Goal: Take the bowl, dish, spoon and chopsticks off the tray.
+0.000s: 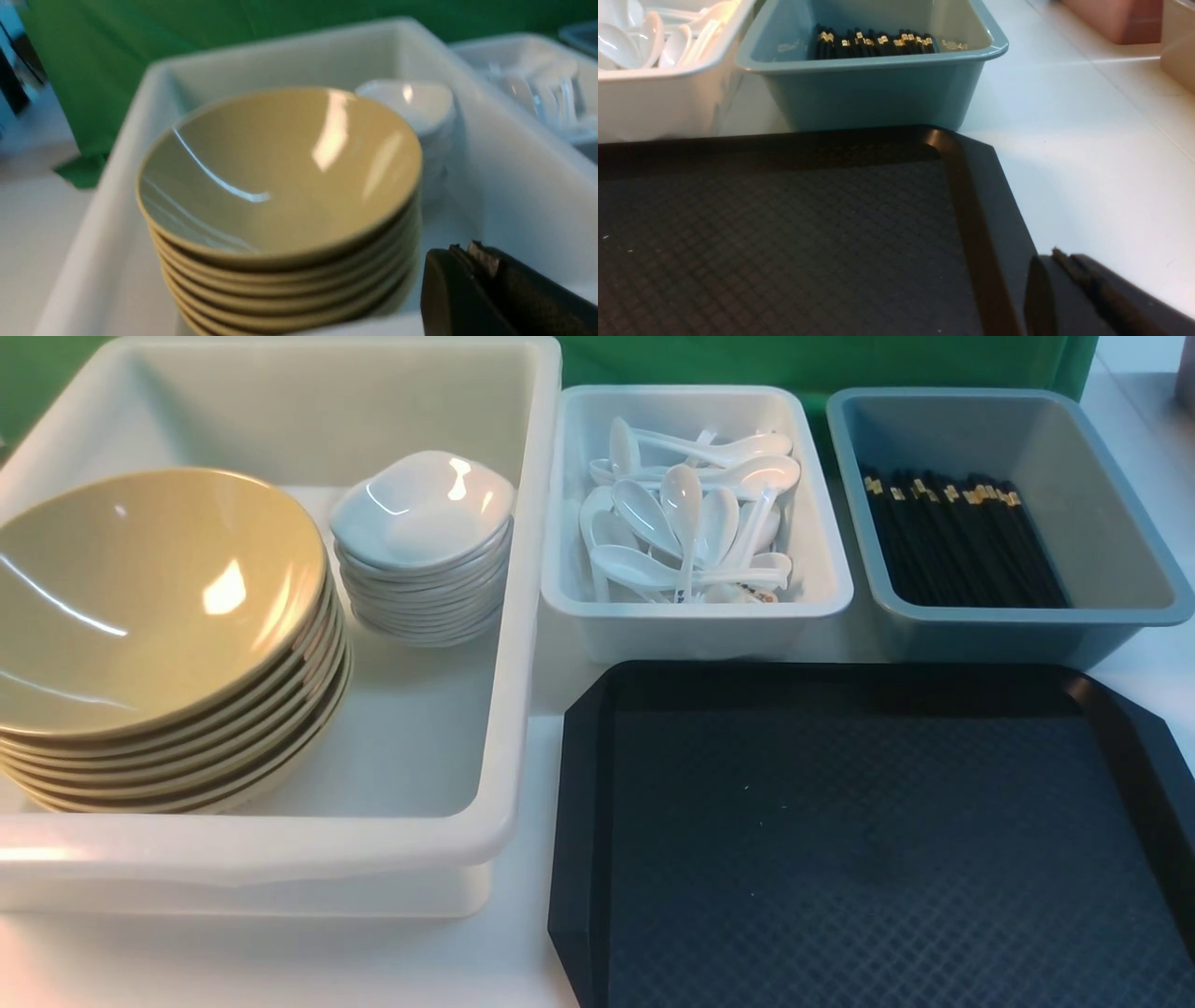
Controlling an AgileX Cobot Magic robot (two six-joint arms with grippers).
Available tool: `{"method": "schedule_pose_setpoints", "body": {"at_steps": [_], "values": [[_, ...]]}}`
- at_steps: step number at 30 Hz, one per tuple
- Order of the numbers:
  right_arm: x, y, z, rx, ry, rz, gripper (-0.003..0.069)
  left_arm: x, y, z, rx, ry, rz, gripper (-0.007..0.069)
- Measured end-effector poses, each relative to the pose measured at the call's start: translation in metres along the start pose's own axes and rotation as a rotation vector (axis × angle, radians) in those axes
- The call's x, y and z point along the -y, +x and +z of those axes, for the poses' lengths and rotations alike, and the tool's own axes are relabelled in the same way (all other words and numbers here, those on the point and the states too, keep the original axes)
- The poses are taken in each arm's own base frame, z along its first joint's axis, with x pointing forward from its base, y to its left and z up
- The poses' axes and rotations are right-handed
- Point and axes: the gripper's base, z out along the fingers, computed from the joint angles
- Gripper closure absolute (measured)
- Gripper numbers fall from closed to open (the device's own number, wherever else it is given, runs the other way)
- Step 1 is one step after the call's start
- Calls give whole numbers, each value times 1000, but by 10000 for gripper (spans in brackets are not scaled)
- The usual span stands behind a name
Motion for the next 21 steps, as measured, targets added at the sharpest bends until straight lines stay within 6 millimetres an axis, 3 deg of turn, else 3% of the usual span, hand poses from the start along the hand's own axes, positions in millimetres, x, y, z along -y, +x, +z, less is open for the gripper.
{"method": "schedule_pose_setpoints", "body": {"at_steps": [3,5,6,9,21], "values": [[0,0,0,0,0,0,611,-2,25,15,115,-83,5,636],[0,0,0,0,0,0,609,-2,35,18,129,-105,-1,636],[0,0,0,0,0,0,605,-2,54,21,134,-139,-29,636],[0,0,0,0,0,0,599,-1,80,26,77,-152,-74,636],[0,0,0,0,0,0,589,3,104,26,-159,-118,-129,636]]}}
